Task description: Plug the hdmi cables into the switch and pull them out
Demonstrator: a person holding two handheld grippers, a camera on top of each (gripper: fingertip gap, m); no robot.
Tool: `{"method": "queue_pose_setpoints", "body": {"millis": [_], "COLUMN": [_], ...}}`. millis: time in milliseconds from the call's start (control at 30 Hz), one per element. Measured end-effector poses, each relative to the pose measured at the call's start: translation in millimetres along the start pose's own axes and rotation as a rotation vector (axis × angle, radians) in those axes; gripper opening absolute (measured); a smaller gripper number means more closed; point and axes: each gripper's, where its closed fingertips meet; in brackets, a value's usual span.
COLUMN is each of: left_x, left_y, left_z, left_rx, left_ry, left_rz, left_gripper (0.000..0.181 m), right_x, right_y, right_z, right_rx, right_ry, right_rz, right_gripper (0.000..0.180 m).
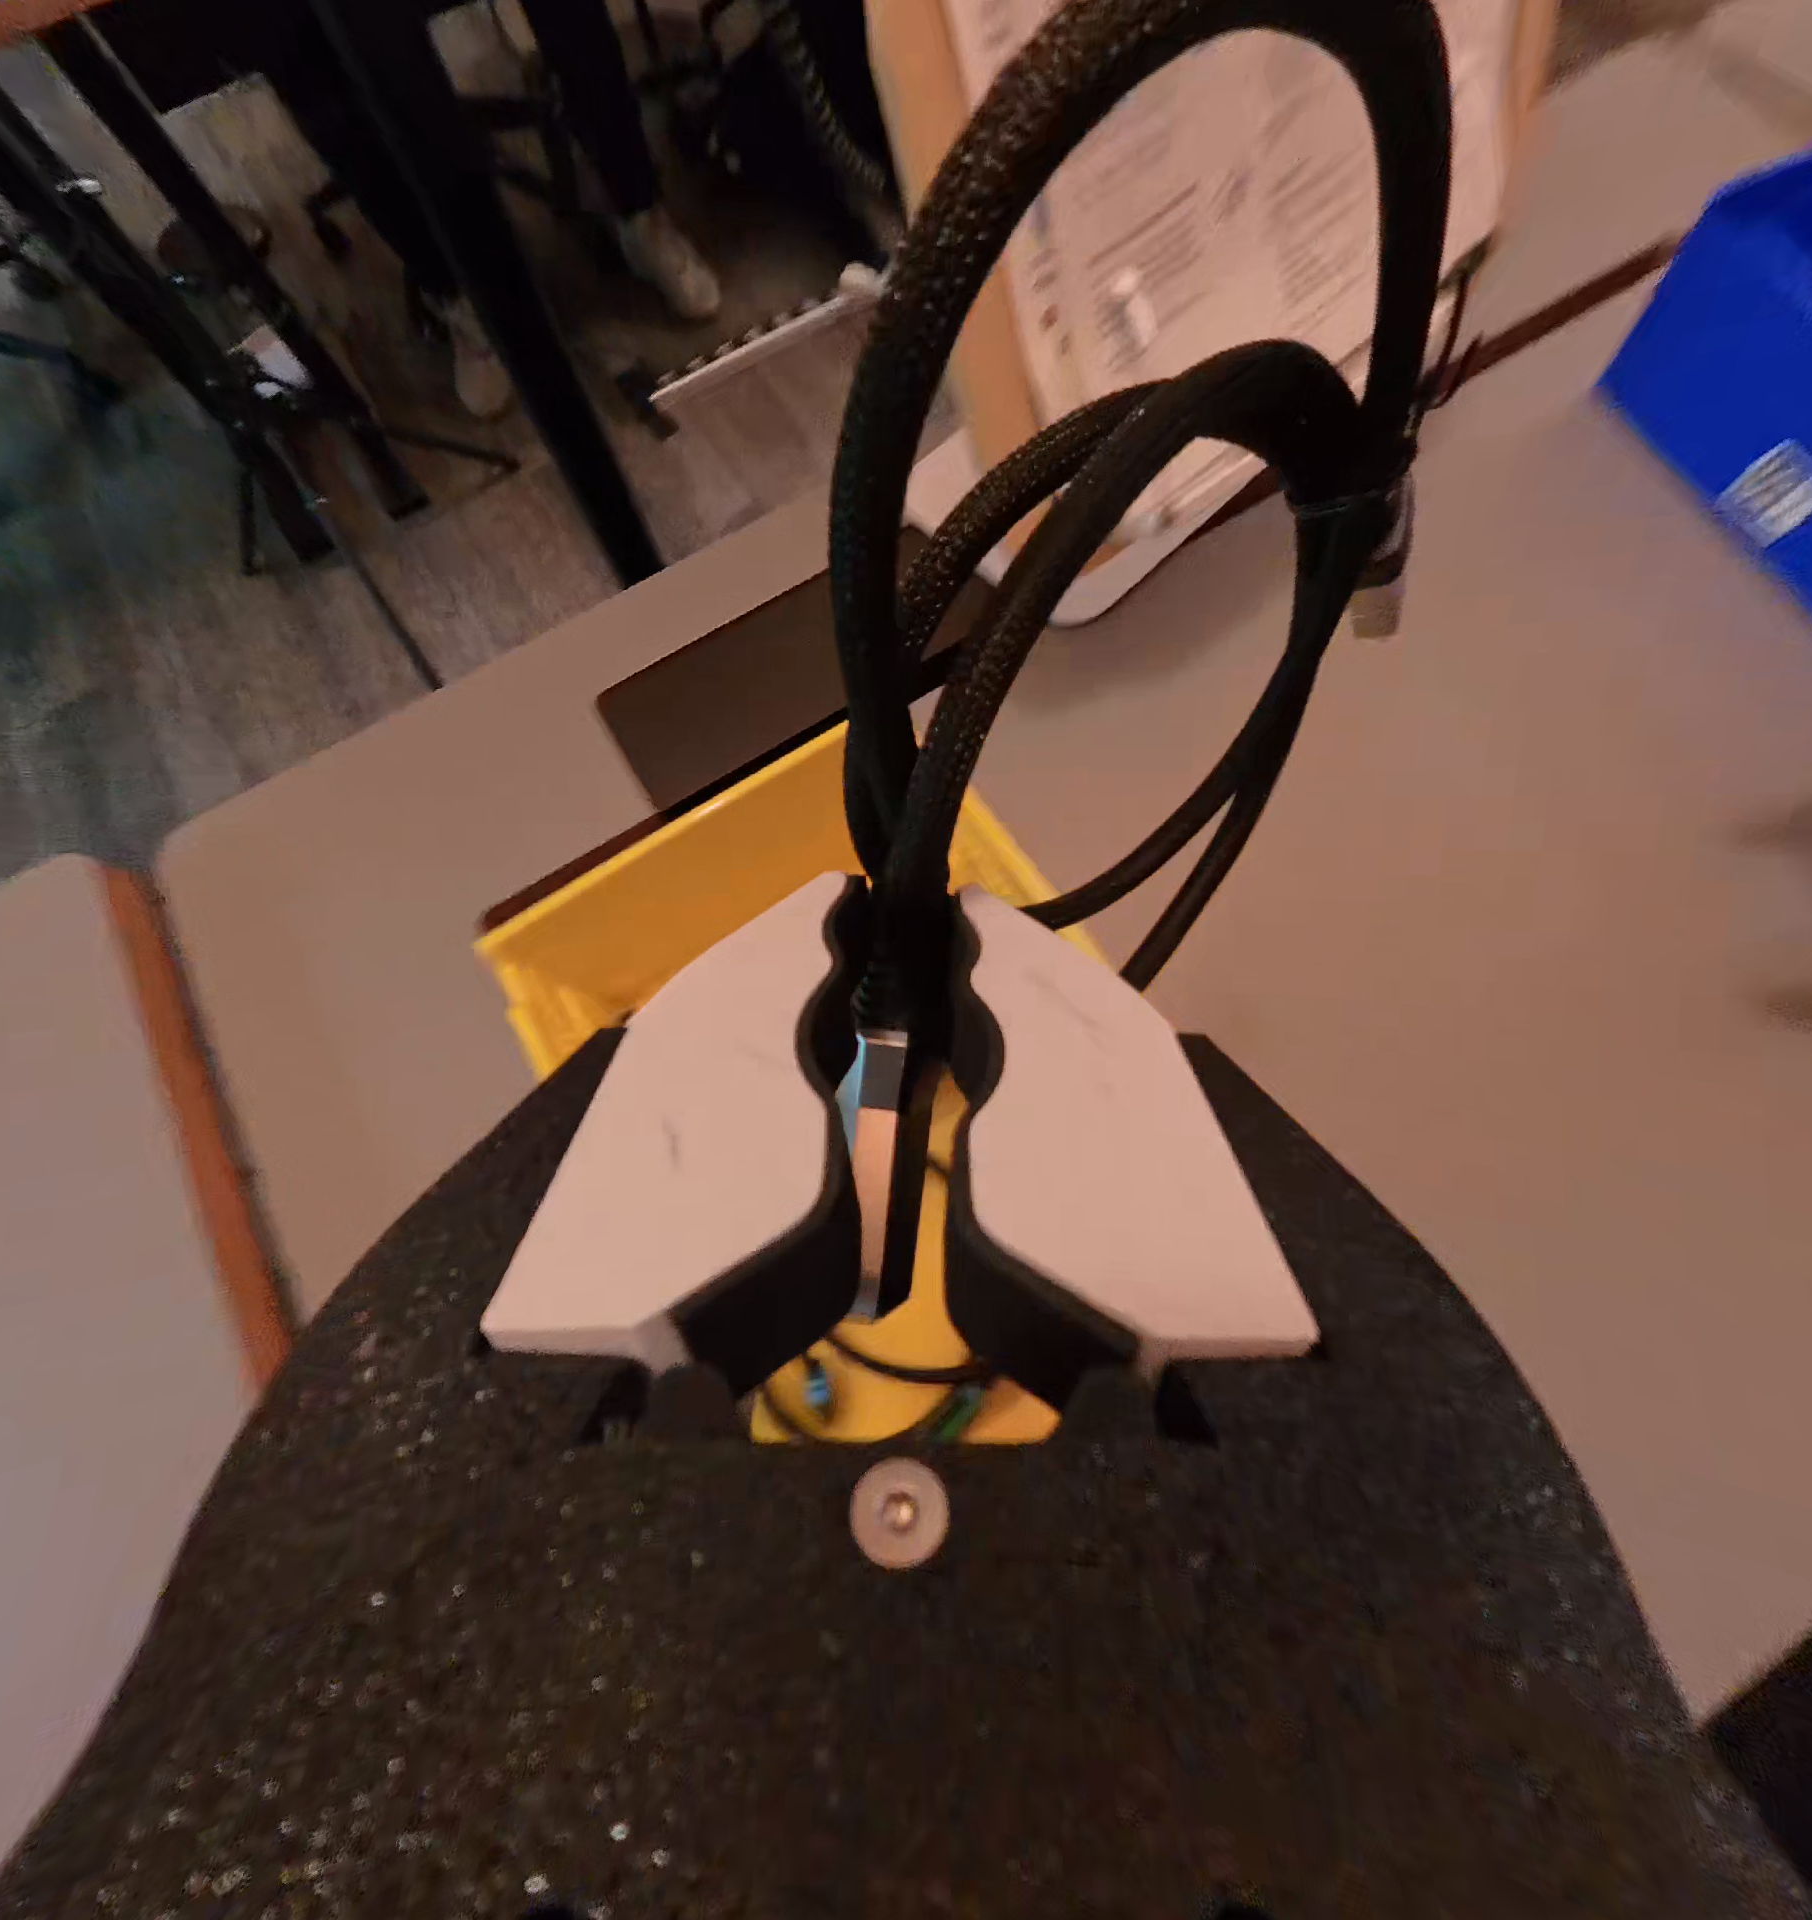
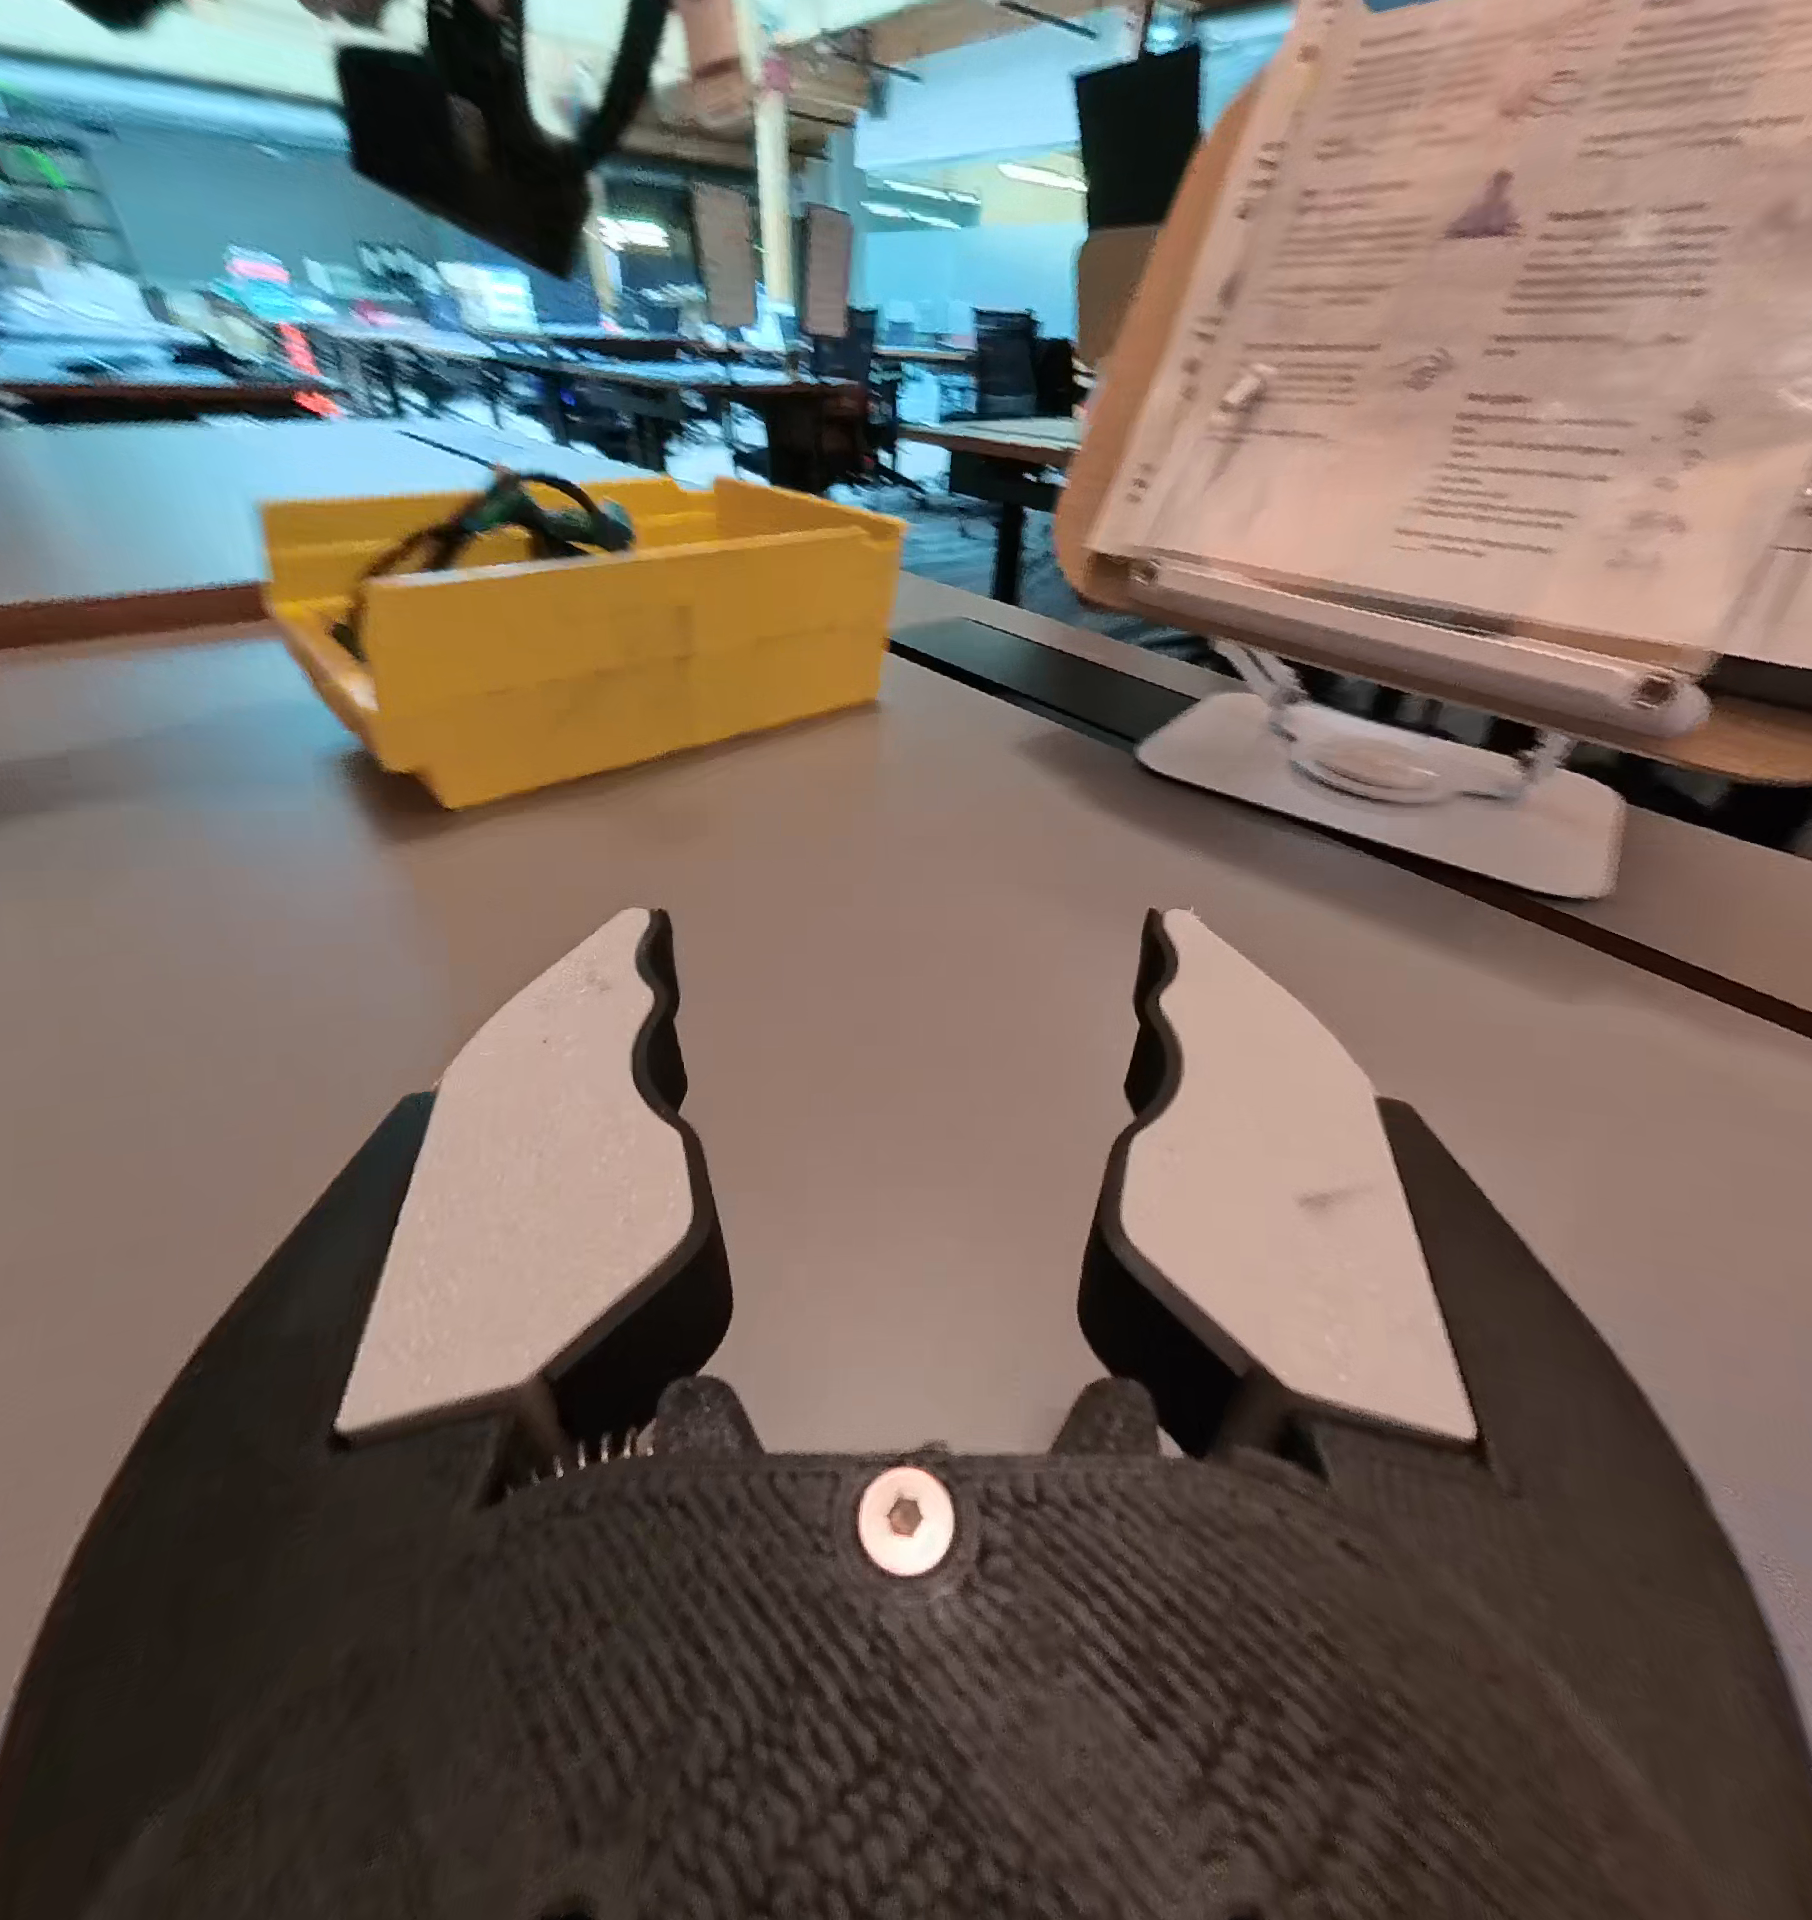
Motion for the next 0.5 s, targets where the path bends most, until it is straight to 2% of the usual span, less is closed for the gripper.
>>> {"method": "queue_pose_setpoints", "body": {"millis": [133,233,333,400,500], "left_x": [-6.1,-2.8,9.5,20.4,32.9], "left_y": [-70.2,-145.8,-219.5,-257.9,-300.1], "left_z": [2.4,19.7,42.4,62.6,90.5], "left_rx": [0.243,0.484,0.676,0.746,0.834], "left_ry": [-0.15,-0.247,-0.299,-0.296,-0.247], "left_rz": [-0.144,-0.183,-0.196,-0.222,-0.263], "left_gripper": [0.013,0.013,0.013,0.013,0.013], "right_x": [-37.5,-65.4,-81.5,-87.3,-82.3], "right_y": [45.9,95.2,133.2,142.8,135.7], "right_z": [-4.2,-7.0,-13.3,-16.6,-11.4], "right_rx": [-0.148,-0.325,-0.486,-0.503,-0.422], "right_ry": [-0.074,-0.113,-0.081,-0.082,-0.055], "right_rz": [0.192,0.395,0.544,0.574,0.596], "right_gripper": [0.083,0.09,0.097,0.1,0.106]}}
Point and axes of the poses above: each gripper's, where its closed fingertips meet, z out along the fingers, x out of its underside, y = z × x across the jaws, and after that the axes turned 12 degrees about x, right-handed
